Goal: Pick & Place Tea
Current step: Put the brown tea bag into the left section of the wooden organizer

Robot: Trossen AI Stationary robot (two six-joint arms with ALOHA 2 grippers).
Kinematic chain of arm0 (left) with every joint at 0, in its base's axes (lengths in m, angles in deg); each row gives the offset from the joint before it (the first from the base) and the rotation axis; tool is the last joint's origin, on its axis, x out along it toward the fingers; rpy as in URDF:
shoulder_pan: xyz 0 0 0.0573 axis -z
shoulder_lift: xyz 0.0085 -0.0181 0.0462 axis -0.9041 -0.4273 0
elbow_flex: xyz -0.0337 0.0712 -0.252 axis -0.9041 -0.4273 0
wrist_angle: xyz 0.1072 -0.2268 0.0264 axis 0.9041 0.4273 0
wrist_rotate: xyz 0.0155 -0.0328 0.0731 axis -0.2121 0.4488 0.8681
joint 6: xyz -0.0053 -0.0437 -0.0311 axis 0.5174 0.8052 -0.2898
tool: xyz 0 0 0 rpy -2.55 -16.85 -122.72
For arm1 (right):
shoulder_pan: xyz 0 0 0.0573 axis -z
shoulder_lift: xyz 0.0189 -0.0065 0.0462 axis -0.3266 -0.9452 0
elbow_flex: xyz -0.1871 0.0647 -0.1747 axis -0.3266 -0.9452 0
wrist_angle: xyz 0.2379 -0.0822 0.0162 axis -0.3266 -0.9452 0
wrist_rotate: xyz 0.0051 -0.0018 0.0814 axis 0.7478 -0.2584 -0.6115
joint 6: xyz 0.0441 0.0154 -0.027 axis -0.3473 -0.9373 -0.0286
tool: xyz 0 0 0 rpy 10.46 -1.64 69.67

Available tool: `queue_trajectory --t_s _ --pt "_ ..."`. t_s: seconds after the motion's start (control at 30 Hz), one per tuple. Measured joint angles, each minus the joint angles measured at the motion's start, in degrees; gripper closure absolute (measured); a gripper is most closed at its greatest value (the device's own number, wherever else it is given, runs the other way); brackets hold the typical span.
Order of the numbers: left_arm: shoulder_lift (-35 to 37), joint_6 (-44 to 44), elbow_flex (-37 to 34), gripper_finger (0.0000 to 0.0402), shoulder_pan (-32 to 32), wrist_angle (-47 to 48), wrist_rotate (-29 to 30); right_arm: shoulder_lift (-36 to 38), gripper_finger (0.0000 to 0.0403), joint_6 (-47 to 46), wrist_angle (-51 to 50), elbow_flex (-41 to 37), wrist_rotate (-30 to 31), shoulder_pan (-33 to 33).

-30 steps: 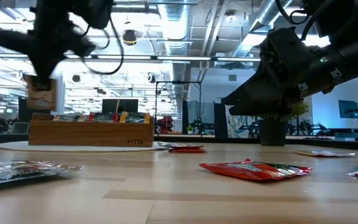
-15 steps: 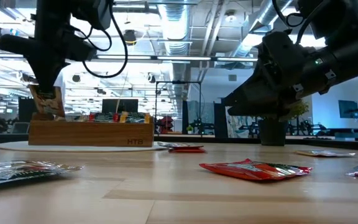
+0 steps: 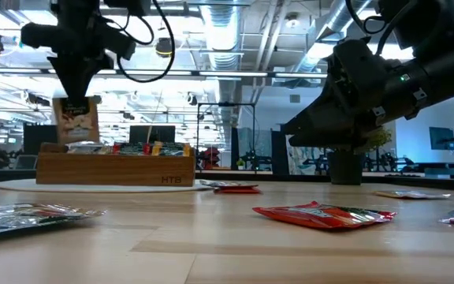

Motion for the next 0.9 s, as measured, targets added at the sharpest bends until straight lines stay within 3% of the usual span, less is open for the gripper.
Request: queue_trajectory --t_s 0.27,0.9 --pt "-0.02 -5.24 -2.90 0.0401 -3.73 -6.22 -1.96 0.00 0.0227 0.00 0.00 0.00 -0.92 -0.11" --pt "-0.55 -9.16 -6.89 0.0401 -7.08 -2.48 -0.01 0.00 0.0234 0.04 0.02 0.00 -0.91 0.10"
